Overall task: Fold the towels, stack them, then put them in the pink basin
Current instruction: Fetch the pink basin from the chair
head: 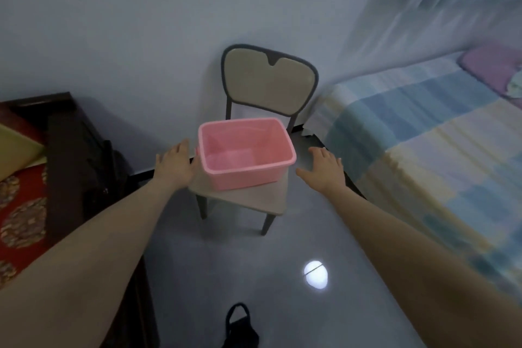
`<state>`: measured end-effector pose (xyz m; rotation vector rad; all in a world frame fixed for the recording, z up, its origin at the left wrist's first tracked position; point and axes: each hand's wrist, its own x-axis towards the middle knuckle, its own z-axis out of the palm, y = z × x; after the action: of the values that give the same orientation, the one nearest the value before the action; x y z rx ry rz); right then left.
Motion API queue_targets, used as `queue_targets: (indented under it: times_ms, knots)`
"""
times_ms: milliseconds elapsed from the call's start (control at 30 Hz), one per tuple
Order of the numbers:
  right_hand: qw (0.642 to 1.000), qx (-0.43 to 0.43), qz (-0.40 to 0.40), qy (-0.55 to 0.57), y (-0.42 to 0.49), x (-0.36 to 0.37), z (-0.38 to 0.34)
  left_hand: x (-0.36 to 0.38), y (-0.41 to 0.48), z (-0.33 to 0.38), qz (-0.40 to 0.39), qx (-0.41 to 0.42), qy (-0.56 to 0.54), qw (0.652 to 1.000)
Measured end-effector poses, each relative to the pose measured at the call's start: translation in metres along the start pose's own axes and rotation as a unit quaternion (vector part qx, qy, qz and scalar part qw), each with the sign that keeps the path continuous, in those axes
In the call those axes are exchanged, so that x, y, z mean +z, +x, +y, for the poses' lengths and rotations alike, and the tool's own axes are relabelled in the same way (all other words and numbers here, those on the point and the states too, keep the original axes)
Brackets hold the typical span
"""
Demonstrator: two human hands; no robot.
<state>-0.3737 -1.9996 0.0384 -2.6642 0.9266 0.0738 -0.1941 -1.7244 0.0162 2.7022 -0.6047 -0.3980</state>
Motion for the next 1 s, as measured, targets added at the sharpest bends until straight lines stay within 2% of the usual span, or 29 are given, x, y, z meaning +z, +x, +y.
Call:
queue_targets:
  times_ms: [233, 400, 500, 667, 733, 867, 933, 1000]
  knots:
    - [0.998, -0.001, -0.066, -0.016, 0.144, 0.023, 0.011, 0.035, 0.11, 0.018, -0.045, -0.057, -0.066, 0.995]
    - [0.991, 0.027, -0.128, 0.004, 0.243, 0.066, 0.008, 0.08, 0.178, 0.006, -0.073, -0.107, -0.083, 0.988]
    - [0.983, 0.052, -0.169, 0.04, 0.296, 0.102, 0.006, 0.107, 0.212, -0.004, -0.1, -0.173, -0.095, 0.975]
    - [0.966, 0.149, -0.205, 0.049, 0.349, 0.145, 0.016, 0.14, 0.251, -0.014, -0.118, -0.282, -0.142, 0.941]
    - [0.959, 0.18, -0.205, 0.075, 0.36, 0.156, 0.023, 0.146, 0.261, -0.011, -0.109, -0.322, -0.17, 0.925]
    - [0.937, 0.255, -0.164, 0.172, 0.375, 0.168, 0.032, 0.15, 0.279, -0.013, -0.069, -0.419, -0.253, 0.869]
    - [0.933, 0.257, -0.152, 0.199, 0.381, 0.167, 0.034, 0.148, 0.277, -0.017, -0.03, -0.44, -0.251, 0.862]
    - [0.926, 0.246, -0.152, 0.243, 0.386, 0.162, 0.027, 0.141, 0.268, -0.02, 0.027, -0.428, -0.25, 0.868]
